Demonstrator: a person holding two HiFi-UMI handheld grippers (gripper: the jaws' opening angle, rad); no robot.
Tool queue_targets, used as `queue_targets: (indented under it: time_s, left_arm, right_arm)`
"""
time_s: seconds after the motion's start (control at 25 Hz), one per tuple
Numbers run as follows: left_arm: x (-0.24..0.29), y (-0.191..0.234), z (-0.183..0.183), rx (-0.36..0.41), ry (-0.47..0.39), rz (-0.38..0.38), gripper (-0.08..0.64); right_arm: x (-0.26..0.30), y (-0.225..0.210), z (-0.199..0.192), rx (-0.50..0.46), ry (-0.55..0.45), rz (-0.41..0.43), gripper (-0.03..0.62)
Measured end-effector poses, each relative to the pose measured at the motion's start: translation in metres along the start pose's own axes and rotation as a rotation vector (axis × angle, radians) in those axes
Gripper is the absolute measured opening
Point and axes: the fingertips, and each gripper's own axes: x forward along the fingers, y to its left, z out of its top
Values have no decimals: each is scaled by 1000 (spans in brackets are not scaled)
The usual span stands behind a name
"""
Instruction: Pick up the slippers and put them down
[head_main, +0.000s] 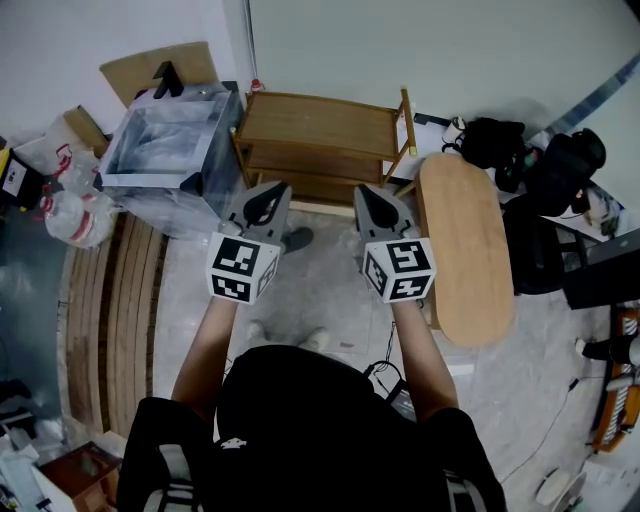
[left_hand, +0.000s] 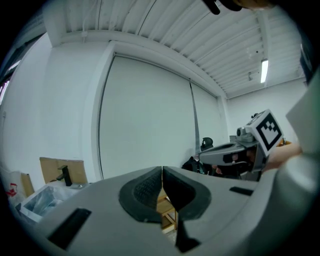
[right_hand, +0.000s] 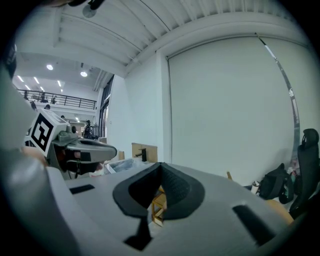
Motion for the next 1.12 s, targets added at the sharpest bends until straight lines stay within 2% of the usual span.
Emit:
queue_targets:
  time_s: [0.52,1.12]
  left_arm:
    - [-35,41,6,-3,-19,-31,8]
    - [-54,66,10,1,-41,-30,8]
  right_arm:
    - [10,43,18,-7,-19,-76,-2]
    - [22,74,29,-9,-40,-82,0]
